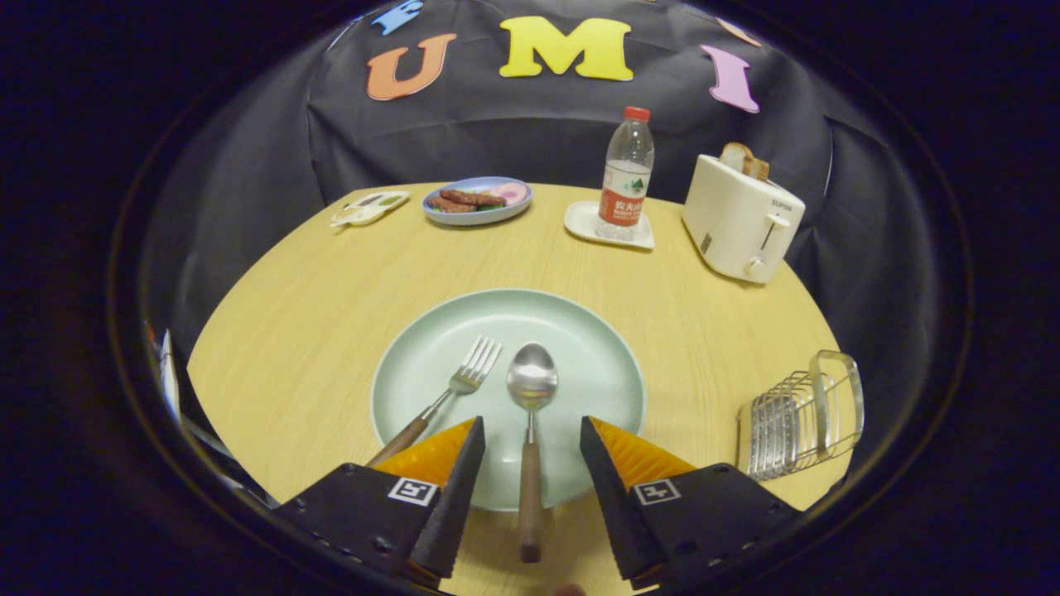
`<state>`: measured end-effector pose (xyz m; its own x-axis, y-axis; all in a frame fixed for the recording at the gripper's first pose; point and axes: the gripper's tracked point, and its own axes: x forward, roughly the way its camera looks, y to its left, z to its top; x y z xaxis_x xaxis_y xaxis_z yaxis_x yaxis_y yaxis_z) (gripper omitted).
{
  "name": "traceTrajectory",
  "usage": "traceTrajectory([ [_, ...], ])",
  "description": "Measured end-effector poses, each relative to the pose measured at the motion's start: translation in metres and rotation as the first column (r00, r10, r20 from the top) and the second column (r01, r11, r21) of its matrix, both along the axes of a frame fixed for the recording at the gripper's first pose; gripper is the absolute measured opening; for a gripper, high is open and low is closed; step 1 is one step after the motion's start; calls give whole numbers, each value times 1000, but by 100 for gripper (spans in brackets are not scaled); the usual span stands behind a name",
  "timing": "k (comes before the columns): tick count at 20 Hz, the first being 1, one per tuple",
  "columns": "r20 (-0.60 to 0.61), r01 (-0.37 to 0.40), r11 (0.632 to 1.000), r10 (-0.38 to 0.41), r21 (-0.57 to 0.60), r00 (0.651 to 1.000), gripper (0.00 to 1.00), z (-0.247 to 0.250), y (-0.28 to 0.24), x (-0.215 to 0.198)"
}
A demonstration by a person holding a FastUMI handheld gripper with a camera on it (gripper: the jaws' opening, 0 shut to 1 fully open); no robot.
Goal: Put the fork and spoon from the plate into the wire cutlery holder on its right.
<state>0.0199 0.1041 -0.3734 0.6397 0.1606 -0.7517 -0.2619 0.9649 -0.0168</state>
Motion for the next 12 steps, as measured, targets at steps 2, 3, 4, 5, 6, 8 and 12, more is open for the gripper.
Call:
traceTrajectory([
  [2, -28, 30, 1000, -30, 3, 999, 55, -9, 0, 1],
  [3, -38, 43, 999, -43, -1, 998, 43, -13, -2, 1],
  [4, -47, 53, 999, -54, -6, 997, 32, -15, -4, 2],
  [5, -56, 61, 998, -61, -10, 997, 24, -15, -5, 1],
  [6, -59, 62, 998, -62, -13, 996, 11, -16, -5, 0],
  [8, -85, 45, 999, -47, -21, 995, 6, -16, -4, -2],
  [12, -108, 58, 998, -57, 0, 992, 1, 8, -12, -1],
])
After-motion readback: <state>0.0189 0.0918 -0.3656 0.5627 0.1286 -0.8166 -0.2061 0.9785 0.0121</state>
